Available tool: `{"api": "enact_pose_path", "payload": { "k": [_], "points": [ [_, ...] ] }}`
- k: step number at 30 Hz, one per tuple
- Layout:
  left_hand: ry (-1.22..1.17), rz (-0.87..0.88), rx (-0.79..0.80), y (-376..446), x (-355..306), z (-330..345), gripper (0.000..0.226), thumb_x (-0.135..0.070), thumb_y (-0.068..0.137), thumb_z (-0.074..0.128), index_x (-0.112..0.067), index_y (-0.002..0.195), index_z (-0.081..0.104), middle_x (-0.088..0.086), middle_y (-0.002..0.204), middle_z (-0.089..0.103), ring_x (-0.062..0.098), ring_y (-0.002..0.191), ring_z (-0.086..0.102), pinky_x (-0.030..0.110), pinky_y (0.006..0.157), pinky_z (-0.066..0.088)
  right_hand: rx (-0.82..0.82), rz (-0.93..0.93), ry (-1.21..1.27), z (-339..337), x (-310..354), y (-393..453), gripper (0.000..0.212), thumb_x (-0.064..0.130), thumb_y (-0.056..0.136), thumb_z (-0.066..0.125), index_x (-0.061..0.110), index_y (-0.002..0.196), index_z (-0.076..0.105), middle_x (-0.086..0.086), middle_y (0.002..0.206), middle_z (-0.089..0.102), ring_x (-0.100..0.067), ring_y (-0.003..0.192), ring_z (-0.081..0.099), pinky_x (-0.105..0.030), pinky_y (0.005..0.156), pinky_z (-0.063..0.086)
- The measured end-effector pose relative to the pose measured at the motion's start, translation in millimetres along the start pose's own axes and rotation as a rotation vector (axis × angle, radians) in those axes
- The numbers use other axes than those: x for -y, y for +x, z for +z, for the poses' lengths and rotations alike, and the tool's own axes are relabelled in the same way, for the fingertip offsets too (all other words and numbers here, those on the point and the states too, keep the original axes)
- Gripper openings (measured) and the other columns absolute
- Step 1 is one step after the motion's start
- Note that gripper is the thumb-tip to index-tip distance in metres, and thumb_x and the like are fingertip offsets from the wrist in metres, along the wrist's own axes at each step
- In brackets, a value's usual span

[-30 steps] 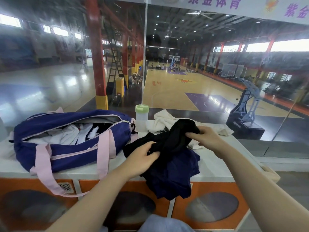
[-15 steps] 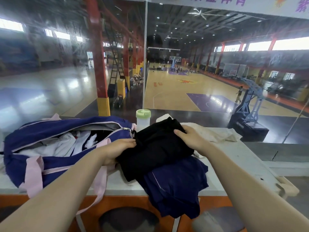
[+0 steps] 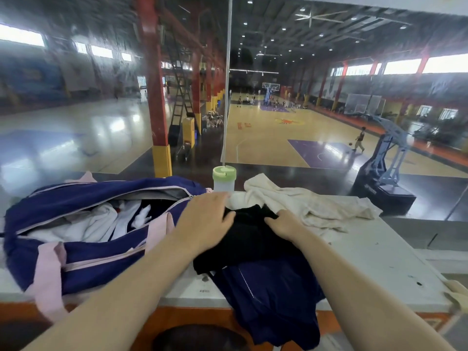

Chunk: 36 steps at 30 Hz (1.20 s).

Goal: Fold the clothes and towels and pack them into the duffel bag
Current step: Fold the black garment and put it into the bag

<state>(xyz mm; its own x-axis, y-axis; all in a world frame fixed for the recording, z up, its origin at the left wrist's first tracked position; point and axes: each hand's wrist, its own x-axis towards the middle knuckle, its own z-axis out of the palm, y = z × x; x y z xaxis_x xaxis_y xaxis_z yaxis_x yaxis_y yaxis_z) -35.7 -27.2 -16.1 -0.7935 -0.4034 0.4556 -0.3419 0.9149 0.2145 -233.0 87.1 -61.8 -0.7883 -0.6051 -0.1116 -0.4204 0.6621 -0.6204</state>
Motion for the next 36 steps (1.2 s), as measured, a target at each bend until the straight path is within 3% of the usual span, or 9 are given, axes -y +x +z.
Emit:
{"api": "enact_pose_path", "payload": {
  "k": [3,6,11,13,16,19,24,31,36],
  "points": [
    [0.094,0.203,0.213,-12.6,-18.7,13.8,0.064,-0.058,0.086,0.051,-0.022,0.138,0.045,0.000,0.135,0.054,0.021,0.125,0.047,0.036,0.106,0.034,-0.081,-0.077,-0.013,1.4,-4.8,-5.7,0.031,0.022,0.093,0.055,0.007,0.119,0.045,-0.007,0.107,0.055,-0.024,0.095,0.055,-0.032,0.076,0.045],
    [0.205,0.107,0.526,-22.2,-16.1,28.8,0.091,-0.074,0.078,0.052,-0.020,0.149,0.031,0.000,0.155,0.032,0.023,0.142,0.027,0.040,0.119,0.016,-0.124,-0.173,0.004,1.4,-11.8,-6.0,0.020,0.009,0.088,0.050,0.023,0.098,0.041,-0.004,0.094,0.051,-0.019,0.082,0.051,-0.031,0.066,0.045],
    [0.266,0.070,0.524,-16.1,-12.8,35.2,0.075,-0.052,0.079,0.057,-0.021,0.143,0.037,0.002,0.147,0.040,0.025,0.137,0.031,0.041,0.116,0.021,-0.102,-0.318,-0.487,-9.5,-7.6,-17.6,0.027,0.015,0.092,0.045,0.020,0.104,0.069,-0.001,0.139,0.051,-0.025,0.131,0.041,-0.038,0.106,0.038],
    [0.363,0.056,0.537,-15.1,-18.0,35.8,0.066,-0.041,0.079,0.058,-0.018,0.139,0.040,0.006,0.141,0.043,0.027,0.134,0.031,0.042,0.114,0.022,-0.104,-0.453,-0.468,-15.9,-3.5,-29.7,0.032,0.033,0.097,0.045,0.018,0.111,0.070,-0.001,0.144,0.049,-0.023,0.133,0.041,-0.039,0.106,0.036],
    [0.382,0.038,0.472,-14.2,-21.0,41.8,0.051,-0.031,0.082,0.057,-0.019,0.130,0.046,0.005,0.131,0.052,0.027,0.124,0.040,0.039,0.105,0.032,0.194,-0.431,-0.272,-21.4,-6.4,-46.1,0.063,0.067,0.086,0.049,0.027,0.135,0.052,0.009,0.134,0.053,-0.015,0.123,0.051,-0.029,0.100,0.040],
    [0.290,0.006,0.440,-13.5,-16.8,43.0,0.048,-0.026,0.081,0.057,-0.021,0.128,0.047,0.001,0.124,0.057,0.025,0.115,0.047,0.037,0.096,0.040,0.374,-0.372,-0.307,-26.2,-17.3,-52.0,0.069,0.045,0.085,0.062,0.033,0.146,0.032,0.006,0.138,0.050,-0.012,0.116,0.051,-0.027,0.095,0.041],
    [0.290,0.030,0.411,-13.1,-11.6,43.8,0.038,-0.020,0.085,0.051,-0.021,0.123,0.047,0.004,0.118,0.059,0.027,0.106,0.055,0.037,0.071,0.040,0.237,-0.427,-0.394,-27.0,-18.1,-47.2,0.051,0.021,0.086,0.054,0.032,0.136,0.046,0.002,0.122,0.058,-0.017,0.108,0.055,-0.031,0.090,0.046],
    [0.164,-0.008,0.366,4.8,-8.9,17.1,0.022,-0.015,0.087,0.045,-0.017,0.107,0.053,0.008,0.111,0.064,0.032,0.101,0.060,0.038,0.072,0.046,-0.125,-0.368,0.015,-44.1,7.6,-30.6,0.014,0.020,0.082,0.054,0.023,0.090,0.065,0.003,0.084,0.069,-0.018,0.081,0.065,-0.040,0.078,0.056],
    [-0.128,-0.108,0.299,15.8,-0.7,-15.6,0.013,-0.015,0.085,0.048,-0.015,0.097,0.050,0.007,0.092,0.062,0.027,0.088,0.059,0.032,0.069,0.041,-0.282,-0.457,0.177,-56.1,54.3,-34.2,0.019,0.019,0.097,0.045,0.020,0.113,0.055,0.005,0.096,0.059,-0.017,0.085,0.058,-0.030,0.072,0.044]
  ]
}}
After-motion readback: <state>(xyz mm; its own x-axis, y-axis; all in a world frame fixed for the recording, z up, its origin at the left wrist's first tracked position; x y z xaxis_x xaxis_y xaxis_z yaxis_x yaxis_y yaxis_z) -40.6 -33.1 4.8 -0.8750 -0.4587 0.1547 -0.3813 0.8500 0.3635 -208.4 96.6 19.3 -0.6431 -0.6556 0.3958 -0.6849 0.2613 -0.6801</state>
